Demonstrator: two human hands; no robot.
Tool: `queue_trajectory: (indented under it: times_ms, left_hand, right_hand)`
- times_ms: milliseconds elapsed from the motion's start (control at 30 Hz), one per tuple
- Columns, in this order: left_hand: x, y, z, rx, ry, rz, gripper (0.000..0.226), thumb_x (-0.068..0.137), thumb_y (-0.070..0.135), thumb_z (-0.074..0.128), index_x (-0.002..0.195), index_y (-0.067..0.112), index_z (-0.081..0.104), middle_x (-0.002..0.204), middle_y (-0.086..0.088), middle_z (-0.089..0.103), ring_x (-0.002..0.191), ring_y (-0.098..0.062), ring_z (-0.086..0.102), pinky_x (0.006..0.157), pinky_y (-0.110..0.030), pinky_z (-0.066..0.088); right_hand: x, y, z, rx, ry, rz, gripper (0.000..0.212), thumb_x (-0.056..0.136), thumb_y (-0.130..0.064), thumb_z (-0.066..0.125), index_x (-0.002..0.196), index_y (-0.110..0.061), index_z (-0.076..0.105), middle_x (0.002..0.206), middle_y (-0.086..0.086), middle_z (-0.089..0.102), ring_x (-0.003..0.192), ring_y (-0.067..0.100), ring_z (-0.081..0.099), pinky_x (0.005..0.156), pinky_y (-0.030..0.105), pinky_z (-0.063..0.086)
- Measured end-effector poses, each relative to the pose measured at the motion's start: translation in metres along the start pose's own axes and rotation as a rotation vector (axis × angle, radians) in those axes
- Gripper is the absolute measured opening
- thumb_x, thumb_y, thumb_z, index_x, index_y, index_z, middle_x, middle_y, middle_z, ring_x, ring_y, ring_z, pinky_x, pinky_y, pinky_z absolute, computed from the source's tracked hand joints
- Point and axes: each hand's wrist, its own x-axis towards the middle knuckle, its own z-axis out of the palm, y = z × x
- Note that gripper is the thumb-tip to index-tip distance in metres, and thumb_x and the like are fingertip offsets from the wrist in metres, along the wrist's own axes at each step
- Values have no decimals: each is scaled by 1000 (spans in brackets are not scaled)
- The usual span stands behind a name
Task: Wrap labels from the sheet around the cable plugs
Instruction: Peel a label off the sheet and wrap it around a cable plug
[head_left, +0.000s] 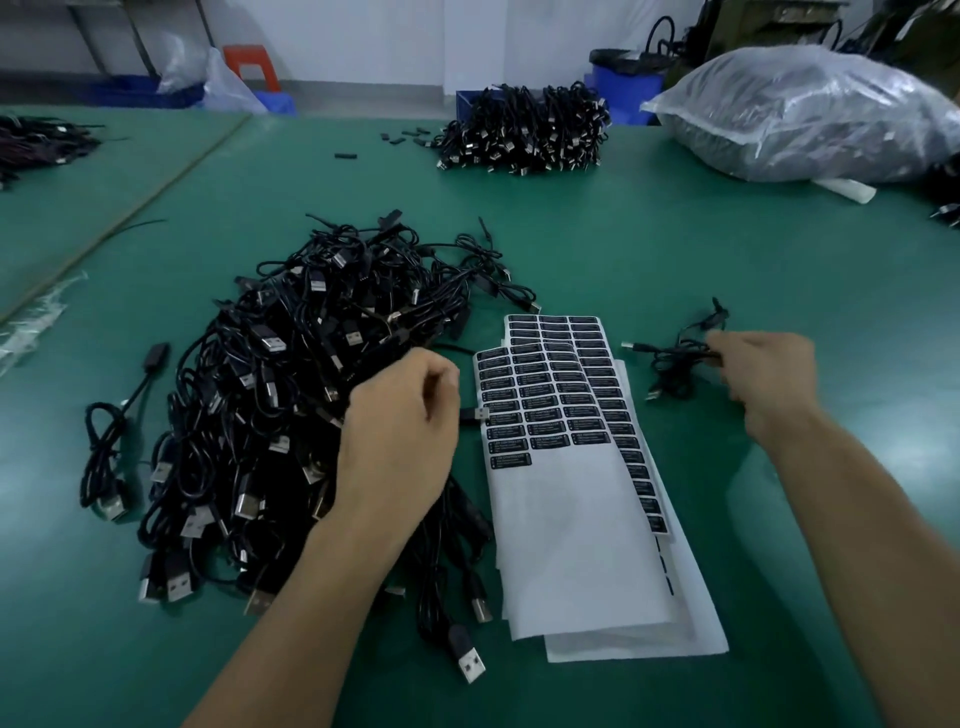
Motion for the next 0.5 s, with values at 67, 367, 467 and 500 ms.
queue_trajectory:
  times_ms: [67, 367, 467, 500]
  left_hand:
    - [-2, -2, 1, 195, -66, 65, 15, 97, 15, 60, 103, 26, 68, 92, 12, 67, 84, -9, 62, 76, -34, 55]
    - [-9, 2, 0, 735, -169, 214, 36, 88, 20, 61, 124, 22, 65, 131, 5, 54, 114, -23, 44, 94, -36, 35]
    - [-11, 2, -2, 782, -150, 214, 31, 86, 23, 63, 116, 20, 67, 123, 2, 59, 108, -26, 49, 89, -39, 37]
    - [-11, 3, -2, 769, -142, 211, 29, 84, 22, 65, 113, 19, 68, 117, 1, 61, 105, -27, 52, 86, -40, 38]
  right_hand:
    - [-11, 1, 2, -122, -13, -76, 51, 91, -37, 63, 93, 15, 61, 103, 34, 62, 100, 58, 49, 62, 38, 43]
    - [-81, -12, 21, -410, -103, -491, 36, 92, -32, 62, 126, -21, 65, 129, 10, 62, 118, 32, 55, 105, 44, 42]
    - [-112, -24, 41, -334, -323, -644, 21, 94, -22, 62, 111, -19, 73, 104, -4, 72, 92, 12, 63, 83, 18, 47]
    - [-121, -28, 49, -328, -408, -675, 18, 93, -19, 61, 106, -20, 74, 98, -8, 72, 86, 8, 63, 75, 11, 44]
